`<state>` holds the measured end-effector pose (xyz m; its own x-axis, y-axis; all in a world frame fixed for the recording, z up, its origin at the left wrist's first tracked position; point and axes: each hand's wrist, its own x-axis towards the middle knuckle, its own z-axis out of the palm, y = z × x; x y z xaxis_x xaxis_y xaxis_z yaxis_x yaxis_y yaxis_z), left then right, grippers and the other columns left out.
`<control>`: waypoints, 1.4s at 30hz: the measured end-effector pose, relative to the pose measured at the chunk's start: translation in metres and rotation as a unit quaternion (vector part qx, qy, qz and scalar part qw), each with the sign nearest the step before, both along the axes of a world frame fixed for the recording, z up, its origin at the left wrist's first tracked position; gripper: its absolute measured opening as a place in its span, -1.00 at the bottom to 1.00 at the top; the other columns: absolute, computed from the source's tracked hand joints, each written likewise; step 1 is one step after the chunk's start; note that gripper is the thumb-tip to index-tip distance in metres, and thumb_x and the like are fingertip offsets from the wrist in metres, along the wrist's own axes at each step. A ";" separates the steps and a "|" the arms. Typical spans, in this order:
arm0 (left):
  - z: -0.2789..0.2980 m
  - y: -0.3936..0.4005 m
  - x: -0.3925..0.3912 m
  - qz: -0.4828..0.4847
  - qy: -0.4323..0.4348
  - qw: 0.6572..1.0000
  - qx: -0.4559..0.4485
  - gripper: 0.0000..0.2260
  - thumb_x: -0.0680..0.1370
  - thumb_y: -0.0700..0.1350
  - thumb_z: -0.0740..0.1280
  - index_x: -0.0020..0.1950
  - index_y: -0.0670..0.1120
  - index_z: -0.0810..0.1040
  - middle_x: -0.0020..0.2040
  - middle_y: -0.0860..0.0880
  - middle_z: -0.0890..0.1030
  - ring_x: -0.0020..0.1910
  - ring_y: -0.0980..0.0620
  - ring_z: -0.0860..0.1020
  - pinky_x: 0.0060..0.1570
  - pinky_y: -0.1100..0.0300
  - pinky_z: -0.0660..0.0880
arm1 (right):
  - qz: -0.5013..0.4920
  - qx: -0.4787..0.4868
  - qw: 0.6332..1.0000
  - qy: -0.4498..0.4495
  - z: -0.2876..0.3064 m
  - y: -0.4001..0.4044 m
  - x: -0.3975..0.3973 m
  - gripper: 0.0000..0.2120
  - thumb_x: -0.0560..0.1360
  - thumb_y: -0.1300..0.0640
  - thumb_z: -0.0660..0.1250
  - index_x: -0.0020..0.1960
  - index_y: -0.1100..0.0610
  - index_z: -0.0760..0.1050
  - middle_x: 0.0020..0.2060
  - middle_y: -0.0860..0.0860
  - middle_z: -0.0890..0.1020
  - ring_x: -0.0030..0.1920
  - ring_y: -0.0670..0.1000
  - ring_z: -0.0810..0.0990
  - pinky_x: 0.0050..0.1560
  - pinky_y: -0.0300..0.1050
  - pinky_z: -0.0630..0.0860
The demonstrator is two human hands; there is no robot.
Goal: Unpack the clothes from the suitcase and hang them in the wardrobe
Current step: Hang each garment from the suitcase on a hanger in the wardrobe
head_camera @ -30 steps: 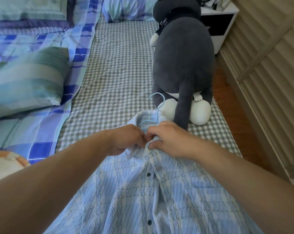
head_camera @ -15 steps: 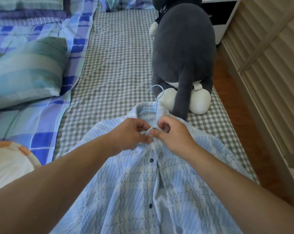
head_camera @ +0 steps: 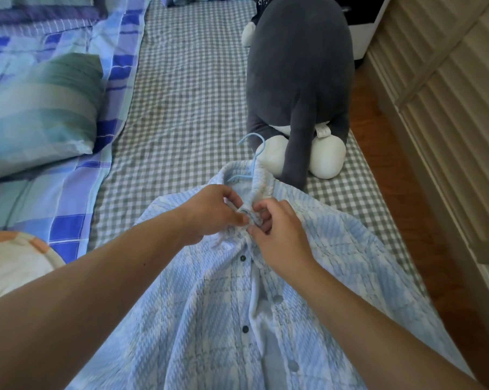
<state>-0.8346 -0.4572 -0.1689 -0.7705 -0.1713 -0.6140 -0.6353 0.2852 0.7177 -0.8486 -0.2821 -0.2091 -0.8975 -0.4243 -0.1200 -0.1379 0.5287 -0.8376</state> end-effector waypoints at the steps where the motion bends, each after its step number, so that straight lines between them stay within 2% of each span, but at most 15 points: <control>1: 0.000 0.001 -0.002 -0.006 -0.006 1.000 -0.003 -0.71 0.42 -0.26 0.58 0.05 -0.13 0.57 -0.07 -0.26 0.68 -0.18 -0.09 0.61 0.04 -0.09 0.61 | -0.005 -0.003 1.000 -0.003 0.000 0.001 0.002 -0.74 0.52 0.07 0.44 0.17 -0.08 0.48 -0.02 -0.19 0.42 -0.12 -0.16 0.54 -0.04 -0.19 0.58; 4: -0.002 0.005 -0.007 -0.038 -0.016 0.999 -0.013 -0.68 0.40 -0.29 0.55 0.03 -0.08 0.51 -0.08 -0.36 0.61 -0.18 -0.12 0.53 -0.08 -0.10 0.53 | -0.024 -0.032 0.999 -0.016 -0.003 0.004 0.007 -0.69 0.51 0.14 0.46 0.20 -0.06 0.47 0.00 -0.20 0.43 -0.09 -0.21 0.53 -0.06 -0.34 0.52; 6: -0.002 0.007 -0.010 -0.054 -0.018 0.998 -0.016 -0.70 0.42 -0.30 0.54 0.03 -0.09 0.50 -0.16 -0.24 0.57 -0.19 -0.10 0.50 -0.12 -0.03 0.45 | -0.037 -0.048 0.998 -0.022 -0.005 0.005 0.009 -0.66 0.50 0.17 0.47 0.20 -0.06 0.47 0.00 -0.18 0.44 -0.08 -0.22 0.52 -0.06 -0.37 0.50; 9: 0.002 0.004 -0.012 -0.066 -0.009 0.998 0.019 -0.68 0.41 -0.25 0.60 0.03 -0.10 0.53 -0.21 -0.09 0.58 -0.19 -0.04 0.54 -0.06 0.03 0.52 | -0.062 -0.087 0.993 -0.045 -0.007 0.006 0.007 -0.65 0.49 0.20 0.48 0.21 -0.04 0.50 0.02 -0.11 0.52 -0.07 -0.16 0.57 -0.04 -0.30 0.57; 12: 0.006 -0.003 -0.013 -0.060 -0.029 0.995 0.080 -0.68 0.36 -0.21 0.62 -0.02 -0.12 0.55 -0.13 -0.11 0.63 -0.09 -0.05 0.59 0.09 0.04 0.55 | -0.081 -0.149 0.980 -0.103 -0.008 0.007 0.005 -0.67 0.47 0.24 0.49 0.16 -0.03 0.53 0.01 -0.07 0.60 -0.06 -0.11 0.63 -0.02 -0.18 0.62; 14: 0.006 -0.004 -0.014 -0.054 -0.049 0.993 0.097 -0.75 0.39 -0.25 0.58 -0.09 -0.12 0.54 -0.12 -0.10 0.64 -0.06 -0.02 0.60 -0.01 0.17 0.54 | -0.090 -0.154 0.977 -0.114 -0.009 0.007 0.005 -0.70 0.47 0.26 0.49 0.10 0.00 0.51 -0.02 -0.08 0.61 -0.07 -0.10 0.63 -0.03 -0.18 0.62; 17: 0.007 -0.003 -0.020 -0.045 -0.081 0.992 0.085 -0.75 0.43 -0.30 0.54 -0.24 -0.08 0.51 -0.24 -0.03 0.63 -0.17 0.05 0.57 -0.18 0.26 0.44 | -0.086 -0.133 0.984 -0.080 -0.012 0.004 0.009 -0.68 0.45 0.30 0.49 0.10 0.02 0.51 0.01 -0.03 0.58 -0.08 -0.11 0.62 -0.04 -0.19 0.62; 20: 0.011 0.000 -0.028 -0.069 -0.125 0.988 0.064 -0.72 0.43 -0.33 0.54 -0.24 -0.07 0.49 -0.32 0.03 0.61 -0.29 0.12 0.57 -0.26 0.30 0.45 | -0.085 -0.131 0.986 -0.057 -0.015 0.002 0.012 -0.63 0.44 0.36 0.48 0.12 0.02 0.50 0.03 -0.02 0.56 -0.07 -0.12 0.61 -0.03 -0.19 0.63; 23: 0.017 0.002 -0.034 -0.096 -0.152 0.982 0.054 -0.77 0.41 -0.31 0.56 -0.18 -0.10 0.54 -0.26 0.01 0.65 -0.11 0.04 0.60 -0.02 0.22 0.49 | -0.084 -0.140 0.985 -0.056 -0.016 0.002 0.012 -0.61 0.44 0.39 0.45 0.13 0.02 0.49 0.06 0.01 0.55 -0.06 -0.10 0.63 -0.02 -0.17 0.64; 27: 0.015 0.004 -0.036 -0.072 -0.135 0.988 -0.002 -0.74 0.38 -0.32 0.59 -0.15 -0.11 0.55 -0.24 -0.01 0.61 -0.18 0.03 0.55 -0.19 0.24 0.46 | -0.085 -0.138 0.985 -0.054 -0.016 0.000 0.014 -0.60 0.44 0.38 0.47 0.11 -0.02 0.49 0.07 0.02 0.55 -0.05 -0.12 0.63 -0.01 -0.18 0.64; 31: 0.015 0.003 -0.034 -0.073 -0.127 0.989 -0.016 -0.75 0.38 -0.32 0.59 -0.09 -0.12 0.58 -0.14 -0.06 0.64 -0.08 -0.02 0.58 -0.11 0.19 0.47 | -0.103 -0.137 0.985 -0.029 -0.014 -0.001 0.022 -0.72 0.45 0.29 0.49 0.01 0.00 0.50 -0.01 -0.02 0.55 -0.05 -0.10 0.61 0.01 -0.16 0.62; 35: 0.022 -0.005 -0.029 -0.113 -0.136 0.984 0.020 -0.68 0.43 -0.41 0.51 0.11 -0.17 0.58 0.00 -0.13 0.67 0.09 -0.06 0.60 0.06 0.20 0.47 | -0.089 -0.112 0.990 -0.005 -0.013 -0.005 0.035 -0.72 0.43 0.07 0.54 0.07 -0.02 0.52 0.00 -0.14 0.52 0.01 -0.17 0.56 0.04 -0.34 0.53; 37: 0.023 -0.008 -0.025 -0.117 -0.125 0.985 0.030 -0.68 0.45 -0.44 0.47 0.12 -0.16 0.59 -0.05 -0.10 0.68 0.02 -0.01 0.62 0.02 0.22 0.47 | -0.114 -0.104 0.988 0.024 -0.012 -0.009 0.036 -0.73 0.46 0.13 0.52 0.11 -0.01 0.55 -0.02 -0.17 0.54 -0.02 -0.18 0.58 0.00 -0.32 0.55; 40: 0.021 -0.012 -0.021 -0.089 -0.103 0.990 0.032 -0.74 0.45 -0.44 0.46 0.05 -0.17 0.61 -0.12 -0.08 0.69 -0.12 0.04 0.63 -0.11 0.27 0.51 | -0.160 -0.117 0.977 0.076 -0.012 -0.012 0.035 -0.78 0.50 0.28 0.46 0.13 0.14 0.66 -0.10 -0.12 0.62 -0.11 -0.15 0.62 -0.07 -0.25 0.60; 42: 0.021 -0.015 -0.021 -0.066 -0.102 0.992 0.032 -0.76 0.44 -0.44 0.48 0.00 -0.17 0.61 -0.17 -0.09 0.66 -0.20 0.05 0.60 -0.16 0.28 0.52 | -0.184 -0.137 0.970 0.075 -0.013 -0.012 0.035 -0.78 0.50 0.28 0.46 0.13 0.13 0.68 -0.14 -0.12 0.64 -0.14 -0.13 0.63 -0.08 -0.23 0.61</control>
